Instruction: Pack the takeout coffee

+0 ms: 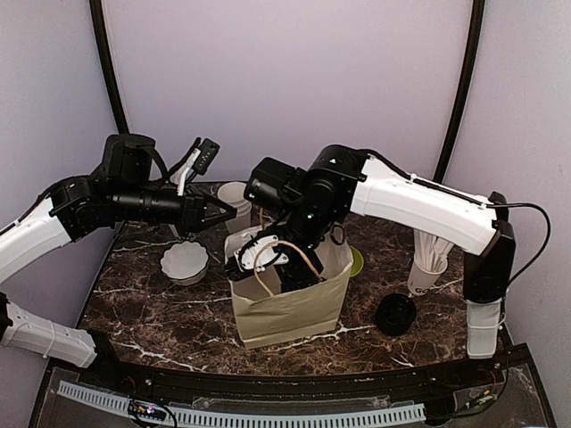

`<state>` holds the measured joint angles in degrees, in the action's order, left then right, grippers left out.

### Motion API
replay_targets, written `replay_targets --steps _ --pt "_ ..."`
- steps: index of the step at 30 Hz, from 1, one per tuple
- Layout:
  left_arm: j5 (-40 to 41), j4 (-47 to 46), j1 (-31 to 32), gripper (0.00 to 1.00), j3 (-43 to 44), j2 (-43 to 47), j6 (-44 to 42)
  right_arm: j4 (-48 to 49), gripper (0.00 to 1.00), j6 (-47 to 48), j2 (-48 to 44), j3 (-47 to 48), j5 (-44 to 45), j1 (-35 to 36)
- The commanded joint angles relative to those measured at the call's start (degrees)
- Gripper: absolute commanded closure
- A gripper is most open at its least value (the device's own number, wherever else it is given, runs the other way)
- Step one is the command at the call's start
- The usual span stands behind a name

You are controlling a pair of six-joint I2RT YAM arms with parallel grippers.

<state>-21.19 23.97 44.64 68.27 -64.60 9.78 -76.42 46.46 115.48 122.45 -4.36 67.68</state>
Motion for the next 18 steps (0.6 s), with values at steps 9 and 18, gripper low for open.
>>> replay_targets --steps 9,18 --pt "2.9 -3.3 0.2 0.53 1.8 -1.0 -3.9 2.0 0.1 4.5 -5.4 5.1 3.7 1.5" --pt "8.4 0.0 0.2 0.39 4.3 0.9 -7.3 3.6 0.11 6.2 -5.2 12.2 10.0 0.0"
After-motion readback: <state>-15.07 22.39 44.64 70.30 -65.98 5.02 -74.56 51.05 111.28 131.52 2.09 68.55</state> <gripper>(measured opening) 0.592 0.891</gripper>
